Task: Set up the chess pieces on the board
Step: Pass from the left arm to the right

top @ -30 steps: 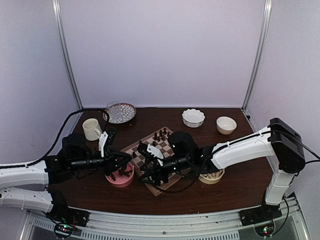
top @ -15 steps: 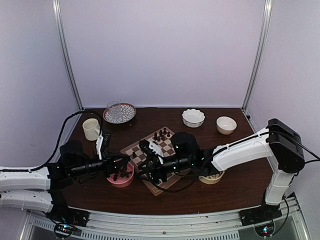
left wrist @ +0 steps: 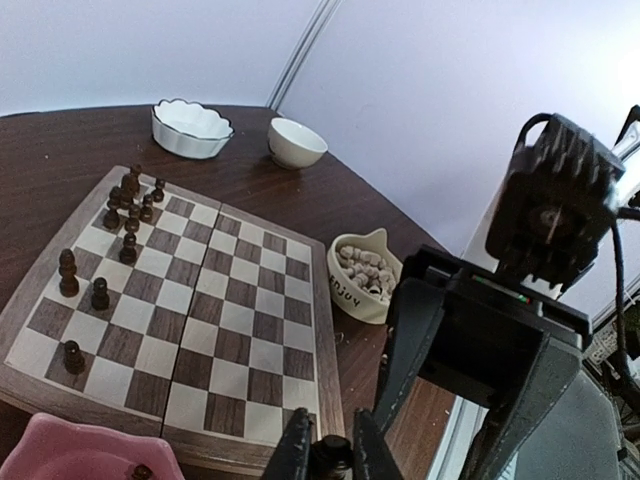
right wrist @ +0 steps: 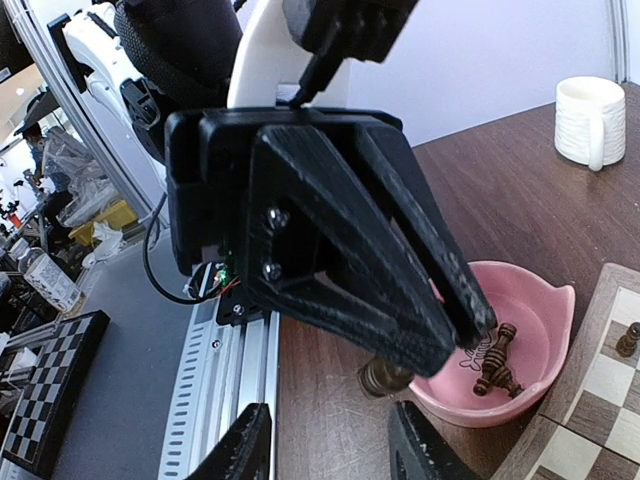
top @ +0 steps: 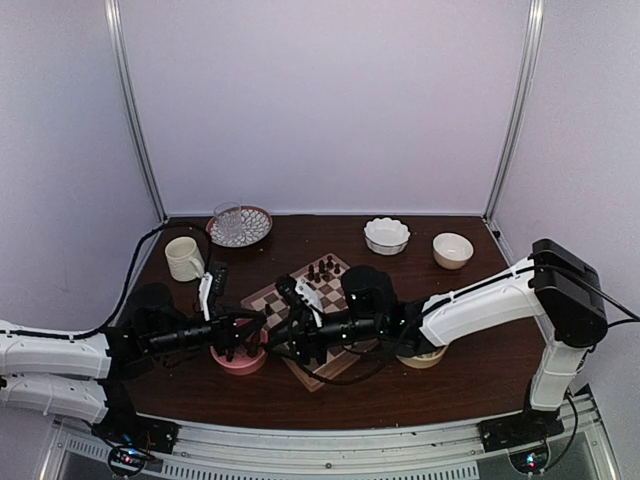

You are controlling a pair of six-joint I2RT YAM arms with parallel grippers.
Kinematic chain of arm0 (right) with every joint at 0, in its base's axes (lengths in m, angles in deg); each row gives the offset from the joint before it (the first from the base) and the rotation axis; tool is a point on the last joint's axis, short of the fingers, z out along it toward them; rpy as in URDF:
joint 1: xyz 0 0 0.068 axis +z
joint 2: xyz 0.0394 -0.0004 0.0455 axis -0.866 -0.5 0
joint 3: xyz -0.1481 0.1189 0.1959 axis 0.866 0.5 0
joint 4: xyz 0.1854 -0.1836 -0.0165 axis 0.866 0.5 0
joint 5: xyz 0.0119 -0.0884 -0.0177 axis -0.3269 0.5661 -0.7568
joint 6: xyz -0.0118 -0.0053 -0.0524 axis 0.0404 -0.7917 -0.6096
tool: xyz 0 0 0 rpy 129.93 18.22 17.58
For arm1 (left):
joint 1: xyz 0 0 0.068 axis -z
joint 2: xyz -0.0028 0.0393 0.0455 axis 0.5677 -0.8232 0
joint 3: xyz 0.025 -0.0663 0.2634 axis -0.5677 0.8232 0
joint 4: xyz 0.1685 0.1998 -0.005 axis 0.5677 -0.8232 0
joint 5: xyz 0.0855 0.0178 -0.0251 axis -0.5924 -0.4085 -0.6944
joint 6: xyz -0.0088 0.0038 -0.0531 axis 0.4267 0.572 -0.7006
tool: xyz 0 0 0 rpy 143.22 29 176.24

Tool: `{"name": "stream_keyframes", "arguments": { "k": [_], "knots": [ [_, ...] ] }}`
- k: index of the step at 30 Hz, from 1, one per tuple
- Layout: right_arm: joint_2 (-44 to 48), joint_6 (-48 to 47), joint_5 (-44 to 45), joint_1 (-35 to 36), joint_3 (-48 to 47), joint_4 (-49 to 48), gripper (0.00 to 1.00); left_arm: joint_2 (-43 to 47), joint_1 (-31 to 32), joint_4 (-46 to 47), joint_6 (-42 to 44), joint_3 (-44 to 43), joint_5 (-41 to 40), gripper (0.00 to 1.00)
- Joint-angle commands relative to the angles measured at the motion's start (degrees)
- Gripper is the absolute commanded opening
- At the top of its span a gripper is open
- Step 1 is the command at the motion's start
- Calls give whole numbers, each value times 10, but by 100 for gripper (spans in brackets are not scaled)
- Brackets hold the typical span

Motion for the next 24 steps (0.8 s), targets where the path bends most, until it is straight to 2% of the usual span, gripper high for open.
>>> {"name": "stream_keyframes", "arguments": {
  "k": [1,8,17,24],
  "knots": [
    [-17,11,13,8,-31,-9,41,-28,3,48,-7,-24,39,8],
    [-24,2,31,10,-48,23,37,-35,5,59,-8,-25,56,8],
    [-35,2,68,10,-63,57,36,-12,5,66,-5,-17,64,8],
    [-6,-9,93,10,-28,34,38,2,6,48,-3,-17,49,8]
  ]
}}
